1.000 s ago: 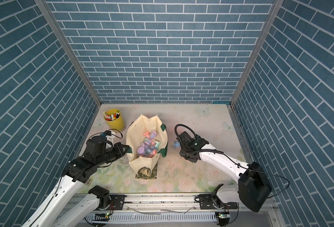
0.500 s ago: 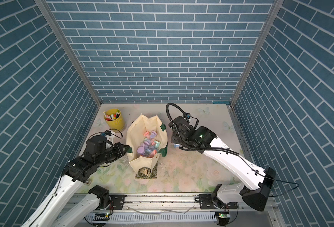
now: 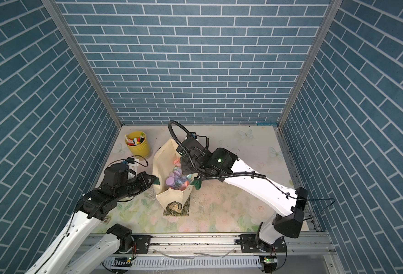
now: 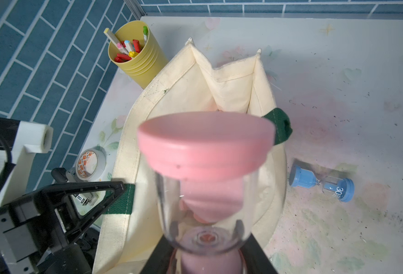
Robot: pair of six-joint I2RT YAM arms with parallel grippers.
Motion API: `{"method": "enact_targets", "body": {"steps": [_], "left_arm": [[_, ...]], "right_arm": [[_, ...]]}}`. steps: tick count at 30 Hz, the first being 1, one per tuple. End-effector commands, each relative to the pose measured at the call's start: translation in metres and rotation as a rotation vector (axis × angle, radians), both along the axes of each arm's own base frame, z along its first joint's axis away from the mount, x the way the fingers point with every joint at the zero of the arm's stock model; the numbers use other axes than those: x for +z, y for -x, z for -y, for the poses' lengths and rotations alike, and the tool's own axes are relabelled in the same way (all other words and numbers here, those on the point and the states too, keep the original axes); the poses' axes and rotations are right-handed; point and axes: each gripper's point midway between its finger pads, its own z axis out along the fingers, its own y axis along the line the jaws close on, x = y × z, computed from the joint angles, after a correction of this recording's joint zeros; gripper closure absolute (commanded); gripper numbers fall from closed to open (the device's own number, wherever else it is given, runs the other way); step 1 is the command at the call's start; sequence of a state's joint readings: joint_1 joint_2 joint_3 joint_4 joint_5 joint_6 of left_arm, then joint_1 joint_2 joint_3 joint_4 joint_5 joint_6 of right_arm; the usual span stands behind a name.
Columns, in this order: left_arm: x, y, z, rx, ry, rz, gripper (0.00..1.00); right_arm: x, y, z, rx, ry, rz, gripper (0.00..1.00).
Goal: Put the hourglass into the canvas bag
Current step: Place the hourglass in the canvas bag.
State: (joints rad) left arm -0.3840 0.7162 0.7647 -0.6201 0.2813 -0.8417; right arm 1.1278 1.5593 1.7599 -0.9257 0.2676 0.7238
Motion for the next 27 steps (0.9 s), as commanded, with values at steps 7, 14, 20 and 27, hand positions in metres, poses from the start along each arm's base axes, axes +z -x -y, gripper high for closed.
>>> {"method": "enact_targets", "body": {"steps": [7,14,20,27], "left_arm": [[0.005,0.002,-0.001,-0.006,0.0,0.006,1.0],[0.006,0.001,-0.001,-0.003,-0.002,0.005,1.0],[0.01,0.001,-0.001,-0.004,0.002,0.013,1.0],[0.009,0.001,-0.001,-0.004,0.001,0.013,1.0]], "right_arm": [[0.0,0.001,-0.024,0.077,0.014,-0.025,1.0],[-0.003,0.003,-0.039,0.104,0.012,-0.081,1.0],[-0.02,0.0,-0.05,0.111,0.045,-0.149,1.0],[-0.046,-0.001,-0.062,0.118,0.072,-0.218,1.0]]}}
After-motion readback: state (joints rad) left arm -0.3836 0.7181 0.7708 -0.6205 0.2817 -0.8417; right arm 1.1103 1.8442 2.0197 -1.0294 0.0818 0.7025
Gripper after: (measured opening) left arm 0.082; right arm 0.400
